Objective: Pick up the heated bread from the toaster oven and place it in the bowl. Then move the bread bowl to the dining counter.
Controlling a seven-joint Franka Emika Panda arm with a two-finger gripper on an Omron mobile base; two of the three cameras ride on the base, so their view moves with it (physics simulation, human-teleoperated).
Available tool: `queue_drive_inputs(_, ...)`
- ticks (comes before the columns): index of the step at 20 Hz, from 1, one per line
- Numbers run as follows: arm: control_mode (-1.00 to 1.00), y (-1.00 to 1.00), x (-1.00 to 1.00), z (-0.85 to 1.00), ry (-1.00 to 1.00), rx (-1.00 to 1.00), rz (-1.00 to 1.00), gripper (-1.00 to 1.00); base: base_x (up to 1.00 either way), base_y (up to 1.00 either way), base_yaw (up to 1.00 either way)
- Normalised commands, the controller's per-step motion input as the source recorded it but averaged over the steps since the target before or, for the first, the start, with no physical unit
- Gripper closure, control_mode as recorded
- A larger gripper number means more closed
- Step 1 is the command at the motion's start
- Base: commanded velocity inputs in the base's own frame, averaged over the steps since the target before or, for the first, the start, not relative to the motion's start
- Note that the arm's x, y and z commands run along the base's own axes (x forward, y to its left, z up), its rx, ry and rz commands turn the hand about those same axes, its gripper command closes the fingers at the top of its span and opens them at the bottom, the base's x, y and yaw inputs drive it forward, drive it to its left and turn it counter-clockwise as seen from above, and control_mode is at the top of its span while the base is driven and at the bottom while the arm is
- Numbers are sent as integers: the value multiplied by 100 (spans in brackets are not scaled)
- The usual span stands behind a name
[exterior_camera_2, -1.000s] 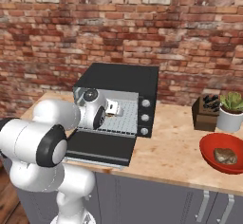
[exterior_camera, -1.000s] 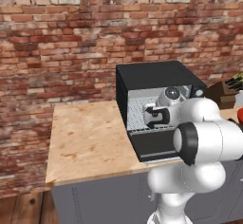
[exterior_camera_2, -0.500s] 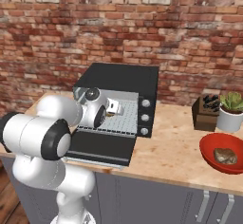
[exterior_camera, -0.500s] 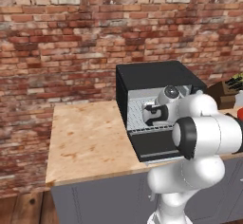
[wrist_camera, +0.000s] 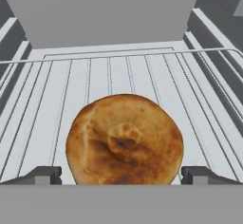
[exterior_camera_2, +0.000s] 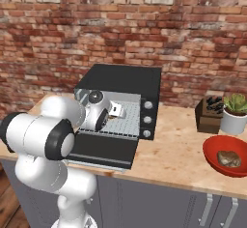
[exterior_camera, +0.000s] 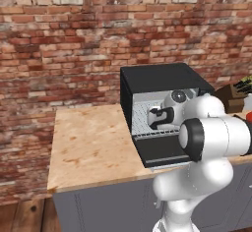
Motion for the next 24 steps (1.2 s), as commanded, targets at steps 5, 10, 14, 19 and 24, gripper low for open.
queue_drive_inputs(5, -100, -3, 5, -6, 0, 2, 0, -100, 0, 0, 0)
queue_drive_inputs(10, -100, -1, 9, -1, -1, 2, 0, 100, 0, 0, 0)
queue_drive_inputs(14, -100, 0, 0, 0, 0, 0, 0, 100, 0, 0, 0)
queue_drive_inputs(19, -100, 0, -9, 0, 0, 0, 0, 100, 0, 0, 0)
queue_drive_inputs(24, -100, 0, -68, 16, -1, 0, 0, 100, 0, 0, 0)
